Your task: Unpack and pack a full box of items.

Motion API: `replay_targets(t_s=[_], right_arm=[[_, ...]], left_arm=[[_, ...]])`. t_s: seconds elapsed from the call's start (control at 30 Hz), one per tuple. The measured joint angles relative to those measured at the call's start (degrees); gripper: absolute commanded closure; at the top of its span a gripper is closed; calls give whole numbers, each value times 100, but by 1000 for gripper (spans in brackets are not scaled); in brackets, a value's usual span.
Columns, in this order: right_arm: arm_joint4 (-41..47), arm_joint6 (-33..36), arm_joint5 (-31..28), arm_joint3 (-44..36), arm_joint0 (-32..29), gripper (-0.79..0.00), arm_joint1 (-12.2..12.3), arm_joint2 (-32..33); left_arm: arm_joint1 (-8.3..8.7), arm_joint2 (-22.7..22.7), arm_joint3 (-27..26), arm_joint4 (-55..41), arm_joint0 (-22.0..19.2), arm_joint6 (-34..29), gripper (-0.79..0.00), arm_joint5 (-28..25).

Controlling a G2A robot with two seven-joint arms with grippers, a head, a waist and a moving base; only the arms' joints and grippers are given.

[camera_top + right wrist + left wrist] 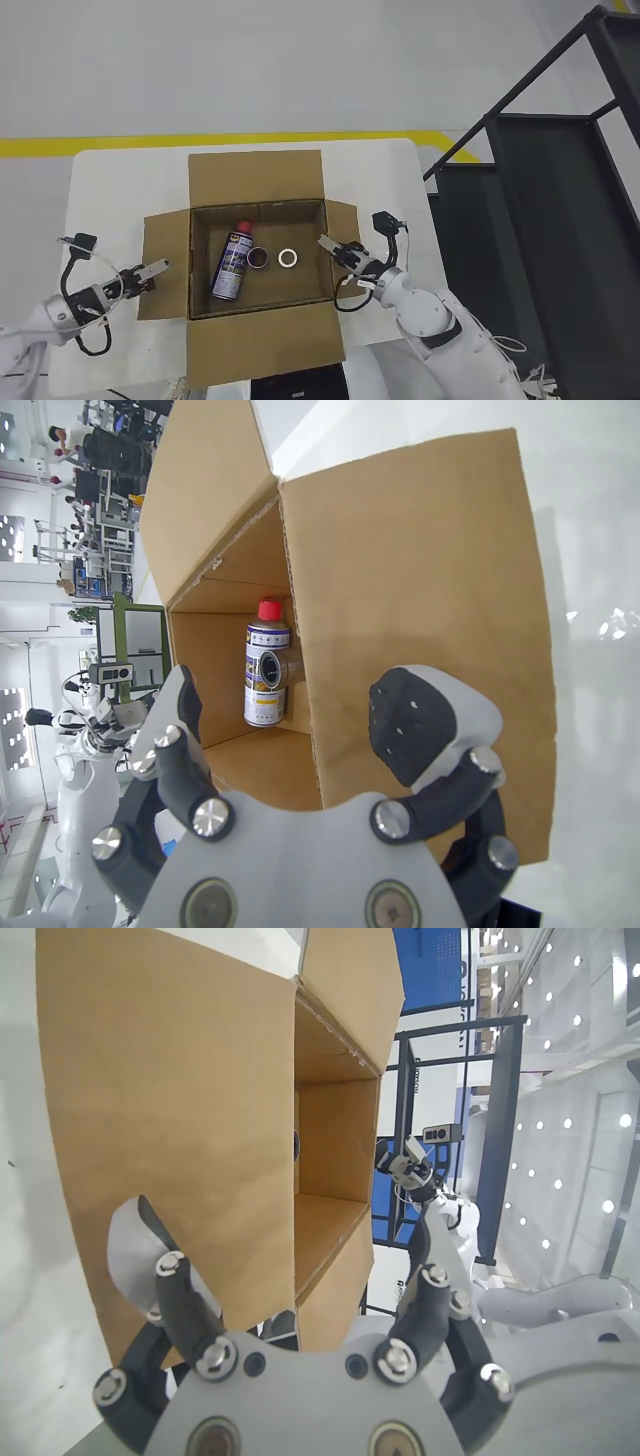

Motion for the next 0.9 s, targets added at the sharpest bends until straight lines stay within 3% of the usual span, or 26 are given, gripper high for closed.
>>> replay_targets(t_s=[0.27, 0.53, 0.7, 0.9], right_arm=[[-15, 207, 105, -36, 189, -785, -24, -170], [52, 278, 151, -102, 128, -785, -10, -50], [0, 281, -15, -357, 71, -785, 1, -32], [-260, 578, -189, -808, 156, -785, 6, -263]], left_arm=[[-7, 677, 409, -84, -664, -292, -785, -85], [-21, 1079, 793, -312, -1095, -479, -785, -201], [-23, 1016, 884, -511, -1167, -318, -785, -446], [-4, 684, 602, -1156, -917, -499, -785, -952]])
